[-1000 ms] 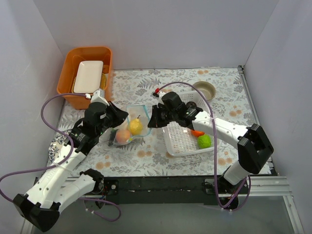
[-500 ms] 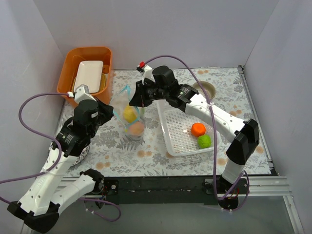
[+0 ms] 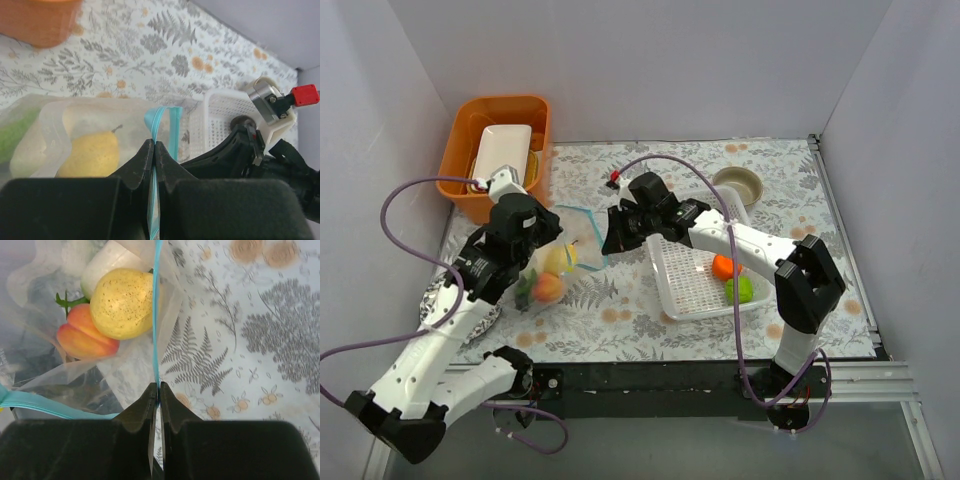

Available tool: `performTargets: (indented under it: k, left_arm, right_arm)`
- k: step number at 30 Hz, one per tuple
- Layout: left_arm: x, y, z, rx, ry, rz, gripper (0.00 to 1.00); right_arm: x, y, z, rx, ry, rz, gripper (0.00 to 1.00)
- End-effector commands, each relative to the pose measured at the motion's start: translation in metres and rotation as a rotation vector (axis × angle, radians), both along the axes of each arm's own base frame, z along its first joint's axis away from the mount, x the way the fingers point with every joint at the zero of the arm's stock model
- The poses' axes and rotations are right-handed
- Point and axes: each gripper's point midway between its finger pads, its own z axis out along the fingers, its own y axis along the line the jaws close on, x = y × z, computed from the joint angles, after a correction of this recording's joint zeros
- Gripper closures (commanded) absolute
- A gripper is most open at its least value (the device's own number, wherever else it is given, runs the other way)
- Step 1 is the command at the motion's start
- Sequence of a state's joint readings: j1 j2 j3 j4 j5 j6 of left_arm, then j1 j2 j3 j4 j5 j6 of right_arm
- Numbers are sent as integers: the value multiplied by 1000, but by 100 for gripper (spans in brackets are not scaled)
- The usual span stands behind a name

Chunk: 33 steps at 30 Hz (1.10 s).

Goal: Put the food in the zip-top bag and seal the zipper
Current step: Adjust the zipper food storage bag at the center of the board, then pick up the fake fruit from the bin.

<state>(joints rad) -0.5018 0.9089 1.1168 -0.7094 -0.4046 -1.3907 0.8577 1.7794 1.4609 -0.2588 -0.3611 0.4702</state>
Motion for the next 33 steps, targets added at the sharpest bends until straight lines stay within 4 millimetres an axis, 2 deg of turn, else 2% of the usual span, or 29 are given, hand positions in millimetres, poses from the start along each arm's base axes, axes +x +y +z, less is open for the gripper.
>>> performTargets:
  k: [1, 2, 3, 5, 6, 7, 9, 10, 12, 13, 15, 16, 19, 21, 22, 23, 25, 28, 33]
  left_arm:
    - [5, -21, -45, 0, 104, -77, 100]
    - [2, -26, -54, -23, 129, -98, 100]
    - [-2, -29, -73, -21, 170, -110, 100]
    - [-5, -34, -75, -56, 158, -138, 100]
    - [-10, -40, -81, -75, 168, -170, 100]
    - [-11, -43, -74, -100, 134, -191, 100]
    - [-14, -51, -72, -126, 125, -239, 100]
    - [-14, -57, -69, -138, 103, -272, 100]
    - [-17, -66, -66, -163, 98, -319, 100]
    - [-16, -70, -63, -173, 84, -338, 100]
    - [-14, -73, -64, -174, 86, -352, 100]
    - [-17, -79, -61, -191, 87, -387, 100]
    - [-16, -84, -63, -196, 99, -404, 100]
    - [-16, -86, -61, -200, 90, -419, 100]
    - [-17, -87, -60, -204, 87, -425, 100]
    - [-17, -88, -57, -208, 79, -430, 100]
    - [-18, -88, -56, -212, 71, -435, 100]
    - [-19, -88, -56, -213, 64, -436, 100]
    - [-18, -89, -60, -217, 75, -439, 100]
  right_arm:
    - [10, -12, -18, -3, 46, -67, 87]
    - [12, -16, -24, -20, 49, -84, 87]
    - [12, -20, -28, -39, 55, -96, 86]
    - [12, -29, -39, -72, 63, -126, 84]
    - [11, -31, -39, -70, 63, -130, 79]
    - [7, -34, -41, -71, 63, -130, 69]
    - [6, -38, -39, -72, 54, -142, 57]
    - [6, -41, -28, -56, 38, -148, 53]
    - [11, -49, -17, -58, 1, -195, 53]
    - [15, -57, -3, -56, -43, -238, 44]
    - [23, -71, 11, -72, -95, -293, 30]
    - [28, -82, 24, -79, -144, -336, 29]
    - [42, -122, 28, -183, -202, -444, 24]
    - [42, -161, 12, -308, -173, -521, 19]
    - [50, -183, 5, -359, -172, -581, 19]
    - [42, -202, -15, -432, -136, -594, 19]
    - [41, -235, -28, -485, -105, -654, 18]
    - [29, -268, -53, -540, -55, -680, 18]
    - [21, -282, -72, -569, -41, -669, 18]
